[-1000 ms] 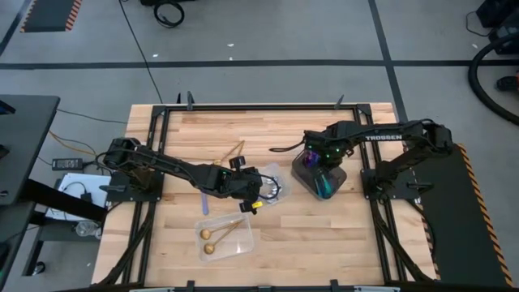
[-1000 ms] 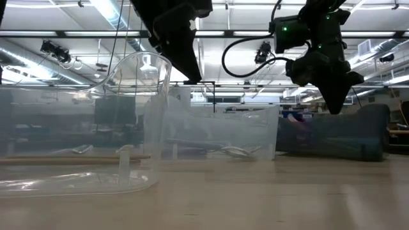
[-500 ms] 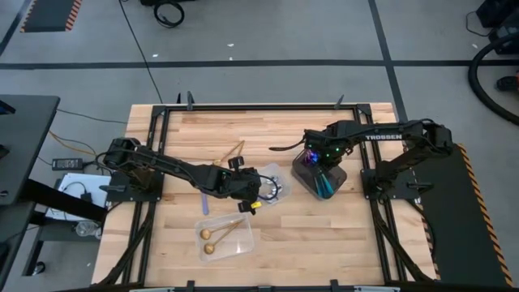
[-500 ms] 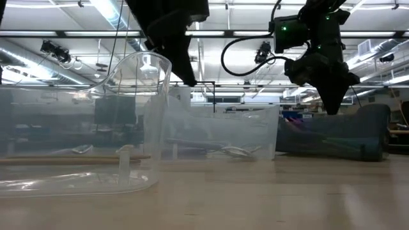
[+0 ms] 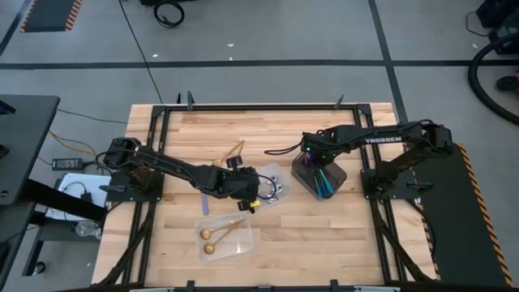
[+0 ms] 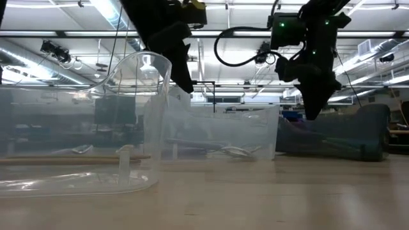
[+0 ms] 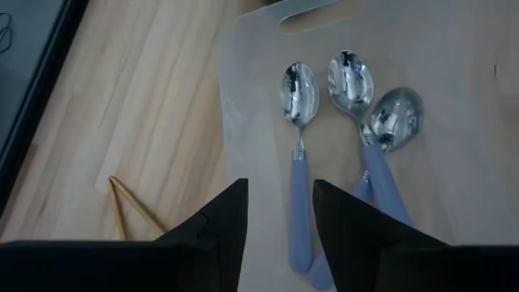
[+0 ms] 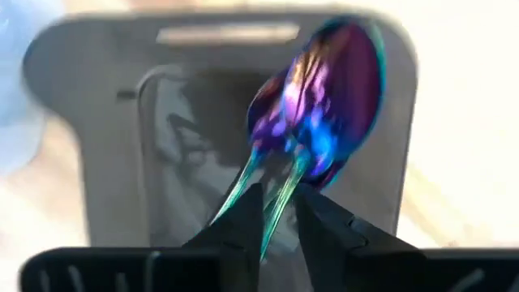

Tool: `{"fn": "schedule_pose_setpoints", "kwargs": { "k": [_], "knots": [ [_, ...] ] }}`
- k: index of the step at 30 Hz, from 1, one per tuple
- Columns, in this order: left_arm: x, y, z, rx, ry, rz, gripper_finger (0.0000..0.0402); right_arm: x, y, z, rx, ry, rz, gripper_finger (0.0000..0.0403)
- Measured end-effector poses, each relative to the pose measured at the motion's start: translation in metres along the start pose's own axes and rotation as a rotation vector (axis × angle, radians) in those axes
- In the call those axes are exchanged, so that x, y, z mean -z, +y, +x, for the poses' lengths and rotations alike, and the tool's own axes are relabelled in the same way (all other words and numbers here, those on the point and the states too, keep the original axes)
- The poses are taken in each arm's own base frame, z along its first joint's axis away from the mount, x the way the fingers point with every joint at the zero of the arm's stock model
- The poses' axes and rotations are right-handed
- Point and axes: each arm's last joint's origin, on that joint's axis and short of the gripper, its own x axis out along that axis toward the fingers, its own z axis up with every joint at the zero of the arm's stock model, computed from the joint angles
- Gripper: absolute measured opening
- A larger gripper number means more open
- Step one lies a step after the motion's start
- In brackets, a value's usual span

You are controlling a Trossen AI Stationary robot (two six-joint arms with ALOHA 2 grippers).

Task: Sort silverware by color (type)
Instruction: Put the blue spoon into the black transparent bin

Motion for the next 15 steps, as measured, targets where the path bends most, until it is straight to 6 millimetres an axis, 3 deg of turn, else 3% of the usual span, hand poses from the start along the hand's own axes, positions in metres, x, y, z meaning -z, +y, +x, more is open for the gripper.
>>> {"fn": "schedule_pose_setpoints", "kwargs": {
  "k": [6, 15],
  "knots": [
    [0.005, -0.003, -0.003, -0.025, 0.018, 0.029, 0.0148, -0.005, -0.003, 0.002, 0.073, -0.085, -0.045, 0.0119],
    [0.008, -0.001, -0.004, -0.084, 0.03, 0.027, 0.0148, -0.012, -0.001, 0.008, 0.025, -0.177, -0.108, 0.0119]
  ]
}}
